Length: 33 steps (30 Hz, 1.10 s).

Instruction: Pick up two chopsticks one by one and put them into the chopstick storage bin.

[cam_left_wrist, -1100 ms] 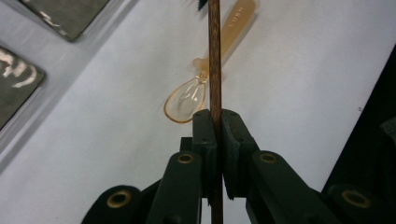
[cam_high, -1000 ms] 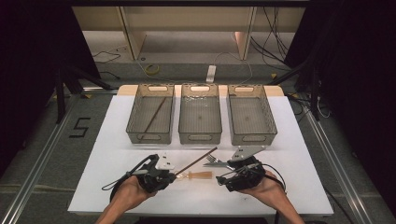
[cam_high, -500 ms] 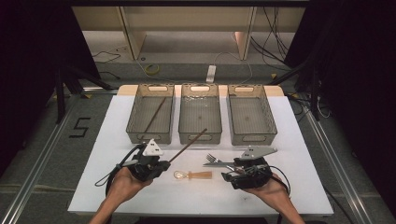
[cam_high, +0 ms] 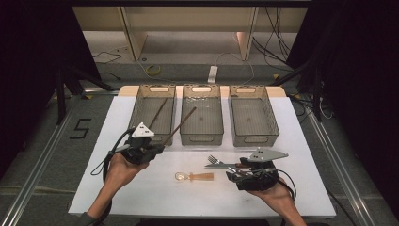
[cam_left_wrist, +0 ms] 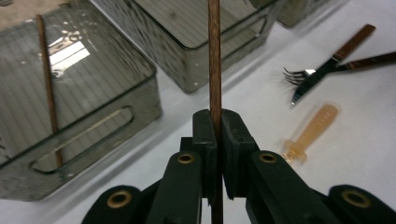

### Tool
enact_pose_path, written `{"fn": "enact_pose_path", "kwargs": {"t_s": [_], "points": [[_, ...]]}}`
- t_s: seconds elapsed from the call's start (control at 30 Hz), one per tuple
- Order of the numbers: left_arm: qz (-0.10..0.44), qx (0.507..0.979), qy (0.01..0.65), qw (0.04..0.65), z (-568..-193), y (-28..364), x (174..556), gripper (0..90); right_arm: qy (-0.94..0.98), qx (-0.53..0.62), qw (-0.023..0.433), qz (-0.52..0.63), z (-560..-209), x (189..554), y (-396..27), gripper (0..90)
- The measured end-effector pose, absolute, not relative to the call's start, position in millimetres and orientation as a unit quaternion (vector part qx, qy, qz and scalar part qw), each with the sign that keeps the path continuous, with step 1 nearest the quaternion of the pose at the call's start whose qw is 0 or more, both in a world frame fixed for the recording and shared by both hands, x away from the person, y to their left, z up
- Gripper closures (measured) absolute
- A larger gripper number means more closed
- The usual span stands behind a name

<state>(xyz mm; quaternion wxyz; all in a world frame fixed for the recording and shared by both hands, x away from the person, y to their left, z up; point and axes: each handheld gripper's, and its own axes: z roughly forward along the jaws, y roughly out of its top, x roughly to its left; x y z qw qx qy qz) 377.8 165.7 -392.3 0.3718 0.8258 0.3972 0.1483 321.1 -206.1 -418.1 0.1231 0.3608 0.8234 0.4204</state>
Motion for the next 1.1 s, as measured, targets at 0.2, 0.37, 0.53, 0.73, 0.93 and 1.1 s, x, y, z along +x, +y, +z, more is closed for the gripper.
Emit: {"fn": "enact_pose_path", "kwargs": {"t_s": [0.2,0.37,0.53,0.73,0.93,1.1], "points": [[0.155,0.81,0.421,0.377,-387.7,175.8,392.6,85.0,0.824,0.358,0.122,0.423,-418.5,316.5,-207.6,27.6],[0.167,0.806,0.429,0.372,-379.3,182.3,407.1,85.0,0.823,0.357,0.122,0.424,-418.7,312.5,-208.2,27.5],[0.176,0.791,0.449,0.376,-372.0,190.0,423.4,84.9,0.823,0.353,0.122,0.429,-418.2,309.3,-208.5,27.0],[0.178,0.781,0.467,0.374,-370.3,196.4,442.0,84.9,0.82,0.353,0.119,0.434,-418.0,307.1,-210.1,26.5],[0.179,0.77,0.487,0.37,-370.6,204.2,463.2,84.9,0.824,0.349,0.12,0.43,-419.6,305.5,-209.2,26.3],[0.18,0.763,0.502,0.366,-378.3,212.5,480.8,84.9,0.825,0.348,0.12,0.43,-420.1,305.2,-208.8,26.4]]}}
